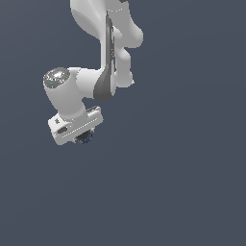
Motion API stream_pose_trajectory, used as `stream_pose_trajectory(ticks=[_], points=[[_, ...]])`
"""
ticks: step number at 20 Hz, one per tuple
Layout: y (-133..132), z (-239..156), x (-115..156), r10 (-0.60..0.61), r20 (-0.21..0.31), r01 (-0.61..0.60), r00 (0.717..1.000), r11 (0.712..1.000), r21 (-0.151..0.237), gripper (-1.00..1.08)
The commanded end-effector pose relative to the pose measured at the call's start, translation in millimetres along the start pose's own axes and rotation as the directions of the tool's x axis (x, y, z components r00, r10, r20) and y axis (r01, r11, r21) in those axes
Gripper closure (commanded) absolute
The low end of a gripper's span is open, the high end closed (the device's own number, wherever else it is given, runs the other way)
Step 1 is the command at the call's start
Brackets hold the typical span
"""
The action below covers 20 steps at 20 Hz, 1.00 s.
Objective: Pick up the object and move it to a goal position.
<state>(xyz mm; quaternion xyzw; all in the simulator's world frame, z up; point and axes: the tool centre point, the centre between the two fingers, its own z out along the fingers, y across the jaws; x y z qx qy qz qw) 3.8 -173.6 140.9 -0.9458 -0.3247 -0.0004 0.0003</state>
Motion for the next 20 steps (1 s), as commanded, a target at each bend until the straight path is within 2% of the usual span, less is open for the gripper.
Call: stream_pose_trajectory(ticks=[1,10,20], points=[[16.9,-21.1,-2.6,-0.001,0.000,0.001,1.000,1.000,0.000,1.08],[57.1,-66.9,-6.8,-0.001,0.000,0.001,1.000,1.000,0.000,1.08],[70.4,-81.1,-7.6,0.000,0.001,0.000,1.000,1.000,0.000,1.08]])
